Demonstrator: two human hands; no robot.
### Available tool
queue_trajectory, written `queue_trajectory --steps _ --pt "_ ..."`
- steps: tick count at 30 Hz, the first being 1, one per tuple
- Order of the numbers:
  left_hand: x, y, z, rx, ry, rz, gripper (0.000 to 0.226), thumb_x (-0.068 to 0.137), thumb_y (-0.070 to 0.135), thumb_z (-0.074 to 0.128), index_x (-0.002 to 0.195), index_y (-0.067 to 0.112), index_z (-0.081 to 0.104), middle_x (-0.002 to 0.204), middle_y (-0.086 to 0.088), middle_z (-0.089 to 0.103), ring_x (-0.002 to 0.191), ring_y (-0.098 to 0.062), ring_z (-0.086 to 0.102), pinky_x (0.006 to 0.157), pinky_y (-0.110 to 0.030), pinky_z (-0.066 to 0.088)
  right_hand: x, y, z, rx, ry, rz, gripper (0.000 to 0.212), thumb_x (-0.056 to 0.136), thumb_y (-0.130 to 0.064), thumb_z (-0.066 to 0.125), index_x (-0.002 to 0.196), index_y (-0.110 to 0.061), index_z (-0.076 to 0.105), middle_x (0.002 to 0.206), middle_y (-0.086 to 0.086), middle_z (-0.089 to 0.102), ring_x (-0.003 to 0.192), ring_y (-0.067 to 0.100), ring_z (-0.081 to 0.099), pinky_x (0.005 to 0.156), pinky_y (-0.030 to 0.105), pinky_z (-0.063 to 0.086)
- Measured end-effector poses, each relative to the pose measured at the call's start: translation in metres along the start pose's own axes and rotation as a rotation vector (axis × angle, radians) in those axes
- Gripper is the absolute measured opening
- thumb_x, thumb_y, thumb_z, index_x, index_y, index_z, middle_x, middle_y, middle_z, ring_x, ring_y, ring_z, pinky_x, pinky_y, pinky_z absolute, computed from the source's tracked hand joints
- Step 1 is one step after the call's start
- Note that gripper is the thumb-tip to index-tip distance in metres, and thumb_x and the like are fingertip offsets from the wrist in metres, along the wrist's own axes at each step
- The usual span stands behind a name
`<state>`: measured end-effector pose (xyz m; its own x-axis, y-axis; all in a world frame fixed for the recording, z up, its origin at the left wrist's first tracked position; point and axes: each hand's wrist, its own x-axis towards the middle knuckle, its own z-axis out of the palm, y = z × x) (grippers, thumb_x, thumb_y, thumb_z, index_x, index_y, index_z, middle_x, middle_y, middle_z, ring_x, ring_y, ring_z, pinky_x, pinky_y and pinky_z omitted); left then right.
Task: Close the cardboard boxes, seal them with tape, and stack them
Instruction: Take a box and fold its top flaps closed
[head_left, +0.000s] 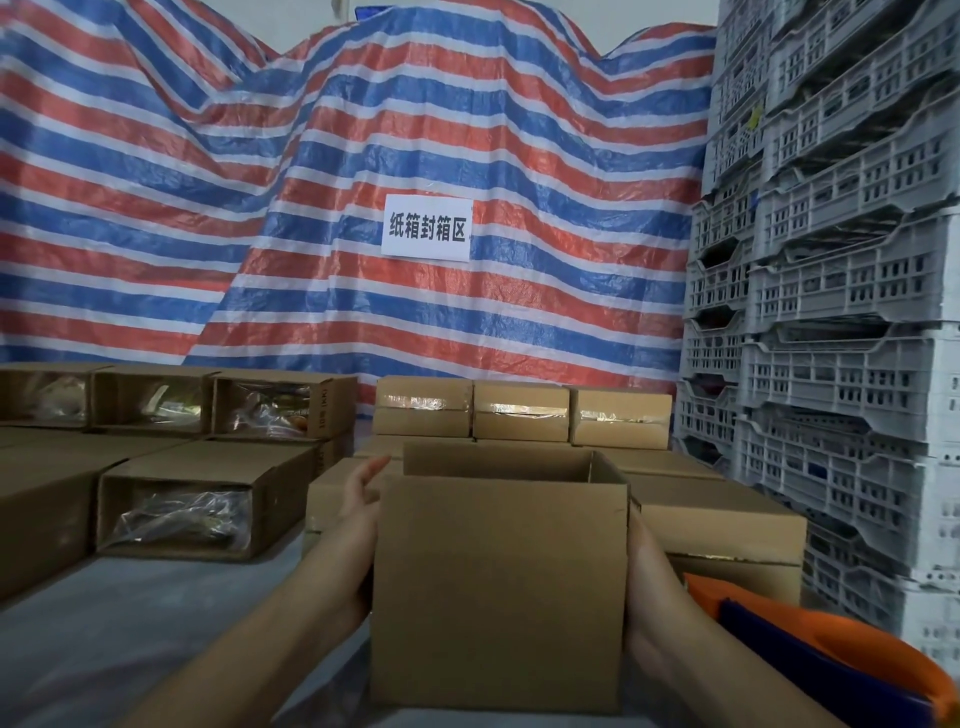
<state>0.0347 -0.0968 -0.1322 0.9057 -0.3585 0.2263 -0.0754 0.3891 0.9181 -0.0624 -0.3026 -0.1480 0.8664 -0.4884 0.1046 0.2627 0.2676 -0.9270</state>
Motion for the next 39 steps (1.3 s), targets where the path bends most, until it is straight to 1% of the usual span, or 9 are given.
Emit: queue_trajectory --steps 2,9,13,19,22,26,30,35,39 --pt "-0.002 0.003 -0.002 0.012 -0.029 0.016 0.039 0.086 0.014 0.064 0.121 0.028 0.052 0.078 -0.008 0.075 0.062 -0.022 0.072 0.050 -0.033 0.057 0.005 -0.001 0.001 0.007 -0.017 -0.008 0.073 0.100 -0.055 0.038 0.052 -0.015 0.076 0.066 0.010 0.073 0.054 0.021 0.071 0.068 0.037 0.047" --pt "-0.003 0.011 -0.013 0.152 -0.172 -0.063 0.043 0.067 0.027 0.065 0.108 0.013 0.070 0.083 -0.013 0.073 0.065 -0.021 0.069 0.057 -0.030 0.055 0.008 -0.008 0.000 0.039 -0.062 0.037 0.072 0.071 -0.080 0.052 0.094 -0.018 0.082 0.105 0.016 0.076 0.095 0.033 0.074 0.101 0.049 0.047" --pt "0.000 0.014 -0.014 0.236 -0.198 -0.030 0.024 0.080 0.037 0.062 0.092 0.025 0.079 0.086 -0.011 0.074 0.072 -0.023 0.068 0.072 -0.036 0.051 0.006 -0.009 0.002 0.056 -0.080 0.019 0.070 0.074 -0.077 0.055 0.099 -0.017 0.081 0.107 0.017 0.075 0.094 0.033 0.074 0.097 0.048 0.050" --pt "0.005 0.014 -0.020 0.269 -0.299 -0.035 0.035 0.094 0.050 0.047 0.096 0.032 0.077 0.105 -0.017 0.072 0.087 -0.024 0.070 0.084 -0.040 0.052 0.004 -0.013 0.005 0.026 -0.051 0.009 0.063 0.081 -0.069 0.056 0.098 -0.013 0.081 0.105 0.018 0.076 0.090 0.033 0.075 0.094 0.048 0.050" --pt "0.006 0.011 -0.021 0.246 -0.303 -0.039 0.034 0.093 0.045 0.049 0.098 0.026 0.078 0.101 -0.015 0.072 0.085 -0.024 0.069 0.082 -0.038 0.051 0.004 -0.013 0.004 0.002 -0.063 0.020 0.059 0.079 -0.067 0.058 0.085 -0.013 0.082 0.094 0.016 0.077 0.080 0.031 0.076 0.086 0.044 0.051" --pt "0.005 0.011 -0.019 0.207 -0.278 -0.028 0.036 0.088 0.048 0.053 0.098 0.024 0.078 0.102 -0.016 0.070 0.086 -0.026 0.067 0.082 -0.039 0.050 0.001 -0.007 0.000 -0.101 -0.063 0.022 0.042 0.092 -0.038 0.060 0.064 -0.012 0.077 0.064 0.008 0.069 0.054 0.022 0.067 0.067 0.037 0.048" --pt "0.005 0.010 -0.020 0.217 -0.336 -0.010 0.035 0.080 0.052 0.052 0.091 0.032 0.079 0.092 -0.007 0.075 0.080 -0.018 0.071 0.069 -0.028 0.056 -0.001 -0.010 0.002 -0.160 -0.038 0.048 0.033 0.094 -0.031 0.060 0.074 -0.010 0.076 0.065 0.009 0.068 0.056 0.024 0.067 0.064 0.036 0.051" --pt "0.009 0.012 -0.019 0.244 -0.276 -0.018 0.063 0.077 0.069 0.041 0.101 0.023 0.077 0.099 -0.009 0.076 0.089 -0.021 0.073 0.080 -0.034 0.050 0.003 -0.011 -0.001 -0.175 -0.017 0.062 0.037 0.095 -0.029 0.057 0.071 -0.009 0.076 0.063 0.009 0.067 0.054 0.024 0.066 0.061 0.034 0.052" --pt "0.006 0.017 -0.026 0.177 -0.431 -0.004 0.081 0.086 0.082 0.023 0.117 0.026 0.072 0.120 -0.015 0.064 0.109 -0.034 0.060 0.098 -0.046 0.041 -0.001 -0.012 0.000 -0.165 -0.007 0.046 0.031 0.096 -0.026 0.057 0.079 -0.008 0.075 0.067 0.011 0.068 0.058 0.024 0.067 0.068 0.038 0.052"
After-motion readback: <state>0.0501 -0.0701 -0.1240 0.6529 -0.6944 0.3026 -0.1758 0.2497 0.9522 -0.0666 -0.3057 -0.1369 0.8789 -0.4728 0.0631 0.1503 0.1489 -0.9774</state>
